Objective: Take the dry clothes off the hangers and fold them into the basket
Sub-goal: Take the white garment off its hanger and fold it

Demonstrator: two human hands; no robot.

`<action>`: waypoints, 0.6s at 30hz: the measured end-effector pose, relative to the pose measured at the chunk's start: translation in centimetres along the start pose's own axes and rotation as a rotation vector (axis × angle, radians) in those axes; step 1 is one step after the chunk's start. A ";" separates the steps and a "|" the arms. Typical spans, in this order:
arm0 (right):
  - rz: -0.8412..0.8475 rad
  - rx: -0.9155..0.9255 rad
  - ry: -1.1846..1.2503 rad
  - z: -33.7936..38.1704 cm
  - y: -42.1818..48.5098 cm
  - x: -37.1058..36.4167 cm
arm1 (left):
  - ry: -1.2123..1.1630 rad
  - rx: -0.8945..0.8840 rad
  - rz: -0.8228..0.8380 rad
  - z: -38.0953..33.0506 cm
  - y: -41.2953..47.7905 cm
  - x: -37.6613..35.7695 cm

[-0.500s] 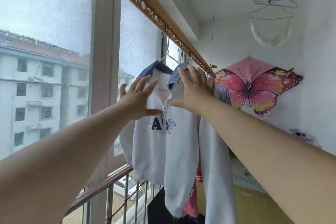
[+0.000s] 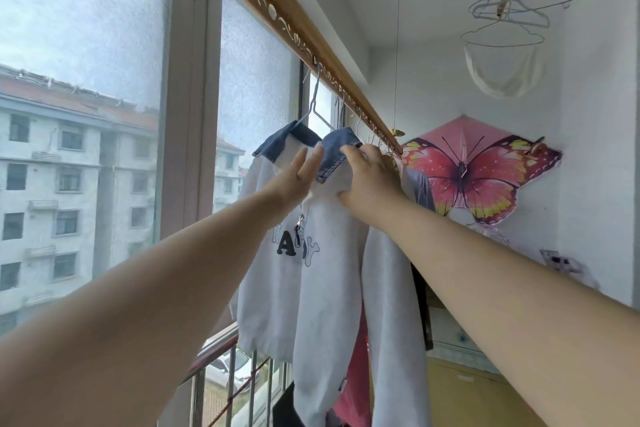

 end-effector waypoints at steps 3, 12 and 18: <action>-0.017 0.045 0.108 0.5 -0.3 0.1 | -0.199 0.076 0.065 -0.6 0.6 -0.7; -0.080 0.084 0.401 1.4 -1.2 0.5 | -0.312 0.259 0.008 -0.3 1.6 -0.1; 0.024 0.046 0.651 0.7 -2.2 0.2 | -0.187 0.278 -0.006 -1.2 1.2 1.0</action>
Point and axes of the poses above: each hand's wrist, its own y-axis towards the middle knuckle, its own x-axis out of the back of the hand, z = x × y, the point moved 4 cm from there along y, towards the middle knuckle, and after that the axes turned 1 degree about -z, right-handed, at the moved point
